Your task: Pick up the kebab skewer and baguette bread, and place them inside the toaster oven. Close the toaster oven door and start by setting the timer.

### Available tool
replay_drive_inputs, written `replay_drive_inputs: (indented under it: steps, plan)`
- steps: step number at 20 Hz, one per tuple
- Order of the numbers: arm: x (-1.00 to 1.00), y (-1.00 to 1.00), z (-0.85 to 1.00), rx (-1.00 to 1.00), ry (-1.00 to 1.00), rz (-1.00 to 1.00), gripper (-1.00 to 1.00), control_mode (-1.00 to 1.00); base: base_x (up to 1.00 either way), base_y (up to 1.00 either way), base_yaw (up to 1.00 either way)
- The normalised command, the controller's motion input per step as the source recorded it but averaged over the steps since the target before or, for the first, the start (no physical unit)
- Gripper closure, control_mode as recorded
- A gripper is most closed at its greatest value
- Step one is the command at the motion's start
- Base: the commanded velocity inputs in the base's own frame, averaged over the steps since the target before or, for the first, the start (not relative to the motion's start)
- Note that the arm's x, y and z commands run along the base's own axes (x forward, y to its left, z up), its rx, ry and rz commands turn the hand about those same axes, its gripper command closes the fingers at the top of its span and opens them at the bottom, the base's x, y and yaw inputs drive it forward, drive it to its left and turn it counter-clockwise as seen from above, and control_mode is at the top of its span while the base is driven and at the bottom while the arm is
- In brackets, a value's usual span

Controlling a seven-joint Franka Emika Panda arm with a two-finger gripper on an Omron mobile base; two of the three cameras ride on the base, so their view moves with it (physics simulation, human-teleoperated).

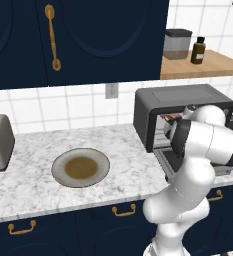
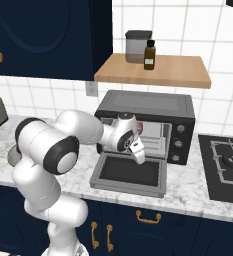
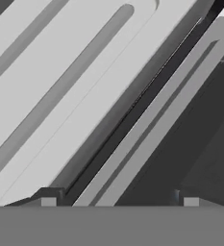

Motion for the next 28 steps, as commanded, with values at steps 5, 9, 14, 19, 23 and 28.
replay_drive_inputs:
  steps: [5, 9, 14, 19, 23, 28]
  plan:
    - [-0.59, -0.02, 0.00, 0.00, -0.07, -0.04, -1.00, -1.00, 0.00, 0.00, 0.00]
    - [-0.98, 0.00, 0.08, 0.00, 0.00, 0.00, -1.00, -1.00, 0.00, 0.00, 0.00]
    - [-0.98, 0.03, 0.16, 0.00, 0.01, 0.14, -1.00, -1.00, 0.00, 0.00, 0.00]
    - [-0.97, 0.00, 0.15, 0.00, 0.09, 0.28, -1.00, -1.00, 0.00, 0.00, 0.00]
    - [-0.56, 0.03, 0.00, -0.02, 0.14, 0.30, -1.00, -1.00, 0.00, 0.00, 0.00]
    - [-0.32, 0.01, 0.00, -0.03, 0.16, 0.29, -1.00, -1.00, 0.00, 0.00, 0.00]
